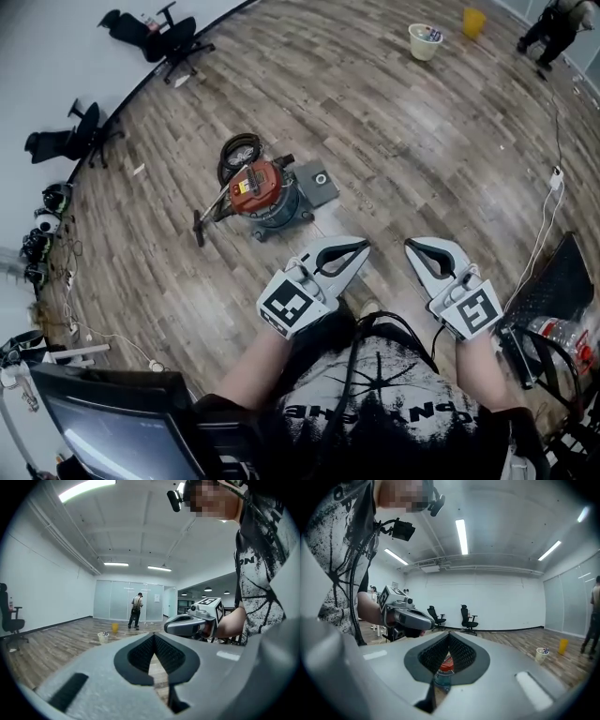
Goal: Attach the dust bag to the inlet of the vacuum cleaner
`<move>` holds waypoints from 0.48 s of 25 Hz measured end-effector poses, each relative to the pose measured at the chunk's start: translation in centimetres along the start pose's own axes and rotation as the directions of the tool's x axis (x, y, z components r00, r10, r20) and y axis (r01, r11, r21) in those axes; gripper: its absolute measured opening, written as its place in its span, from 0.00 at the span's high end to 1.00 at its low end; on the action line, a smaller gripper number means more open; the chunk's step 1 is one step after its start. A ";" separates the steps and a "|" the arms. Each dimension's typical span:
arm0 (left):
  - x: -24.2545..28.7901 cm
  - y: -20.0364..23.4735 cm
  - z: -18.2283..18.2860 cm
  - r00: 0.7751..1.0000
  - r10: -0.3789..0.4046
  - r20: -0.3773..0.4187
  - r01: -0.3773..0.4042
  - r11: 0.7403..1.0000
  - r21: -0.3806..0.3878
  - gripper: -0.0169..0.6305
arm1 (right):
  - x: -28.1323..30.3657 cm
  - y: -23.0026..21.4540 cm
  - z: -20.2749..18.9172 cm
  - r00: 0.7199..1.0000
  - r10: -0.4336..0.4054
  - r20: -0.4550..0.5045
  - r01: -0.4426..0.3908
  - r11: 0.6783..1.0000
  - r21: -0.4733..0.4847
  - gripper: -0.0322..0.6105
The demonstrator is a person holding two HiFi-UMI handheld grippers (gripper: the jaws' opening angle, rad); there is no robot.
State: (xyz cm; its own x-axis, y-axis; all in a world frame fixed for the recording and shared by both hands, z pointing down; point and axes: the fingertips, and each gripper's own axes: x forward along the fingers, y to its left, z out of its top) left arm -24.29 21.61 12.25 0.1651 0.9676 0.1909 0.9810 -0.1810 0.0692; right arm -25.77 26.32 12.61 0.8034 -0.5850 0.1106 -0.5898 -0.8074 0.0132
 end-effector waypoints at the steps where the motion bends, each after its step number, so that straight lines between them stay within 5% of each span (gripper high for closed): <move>1: 0.3 0.5 -0.2 1.000 -0.002 -0.001 0.001 1.000 -0.013 0.97 | 0.4 -0.4 -0.4 1.000 0.001 -0.016 -0.001 1.000 0.004 0.94; 12: 5.6 13.5 -0.5 0.998 -0.050 0.027 0.051 0.997 -0.052 0.97 | 10.6 -10.0 1.0 1.000 -0.029 0.005 0.029 0.998 -0.048 0.94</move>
State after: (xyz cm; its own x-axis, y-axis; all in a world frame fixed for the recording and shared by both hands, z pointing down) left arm -10.21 24.50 14.69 0.1186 0.9798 0.1610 0.9816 -0.1401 0.1298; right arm -11.30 28.10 12.63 0.8205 -0.5618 0.1055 -0.5693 -0.8196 0.0640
